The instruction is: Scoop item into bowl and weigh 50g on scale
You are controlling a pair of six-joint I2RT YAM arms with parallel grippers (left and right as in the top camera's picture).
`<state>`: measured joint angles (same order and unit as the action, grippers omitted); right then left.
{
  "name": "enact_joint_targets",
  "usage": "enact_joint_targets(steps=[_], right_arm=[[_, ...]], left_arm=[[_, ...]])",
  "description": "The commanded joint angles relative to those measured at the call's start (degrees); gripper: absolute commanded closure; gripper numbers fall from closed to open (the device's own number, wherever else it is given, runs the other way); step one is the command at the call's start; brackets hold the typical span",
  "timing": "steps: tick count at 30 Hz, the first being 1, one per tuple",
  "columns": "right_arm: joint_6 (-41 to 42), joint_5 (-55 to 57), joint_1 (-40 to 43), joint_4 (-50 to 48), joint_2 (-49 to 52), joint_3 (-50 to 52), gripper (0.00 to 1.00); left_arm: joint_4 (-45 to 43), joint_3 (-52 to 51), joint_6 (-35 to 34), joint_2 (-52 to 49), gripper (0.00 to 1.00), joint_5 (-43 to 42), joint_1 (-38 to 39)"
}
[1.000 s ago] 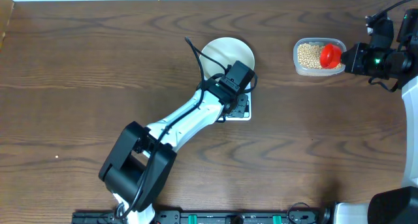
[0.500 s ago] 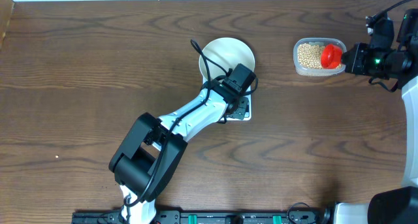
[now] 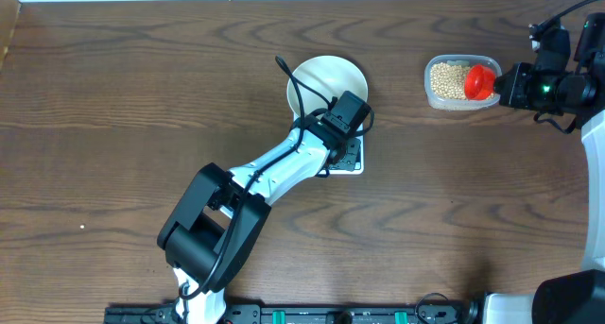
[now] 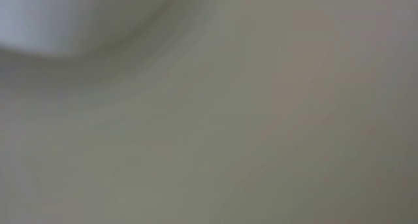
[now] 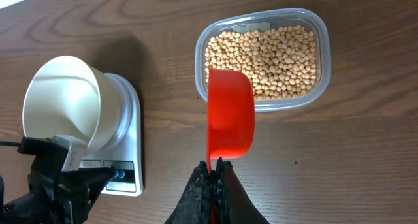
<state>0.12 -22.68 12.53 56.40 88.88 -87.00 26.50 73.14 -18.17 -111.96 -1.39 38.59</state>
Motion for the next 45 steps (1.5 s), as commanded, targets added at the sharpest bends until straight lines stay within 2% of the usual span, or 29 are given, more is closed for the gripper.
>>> enact_joint_targets(steps=[1,14,26,33,45], right_arm=[[-1.1,0.0,0.2,0.4,0.4,-1.0,0.99],[-1.1,0.0,0.2,1.2,0.4,-1.0,0.99],[-1.1,0.0,0.2,1.7,0.4,-1.0,0.99],[-1.1,0.0,0.2,1.7,0.4,-1.0,0.99],[-1.1,0.0,0.2,1.7,0.4,-1.0,0.99]], left_arm=[[-0.2,-0.1,-0.5,1.6,0.93,-0.1,0.0],[0.4,-1.1,-2.1,-2.1,0.92,-0.2,0.0],[1.6,-1.1,-5.5,-2.0,0.93,-0.1,-2.0],[1.2,-1.1,-5.2,-1.7,0.93,-0.2,-2.4],[1.2,-0.9,-2.2,10.4,0.93,-2.5,-2.3]])
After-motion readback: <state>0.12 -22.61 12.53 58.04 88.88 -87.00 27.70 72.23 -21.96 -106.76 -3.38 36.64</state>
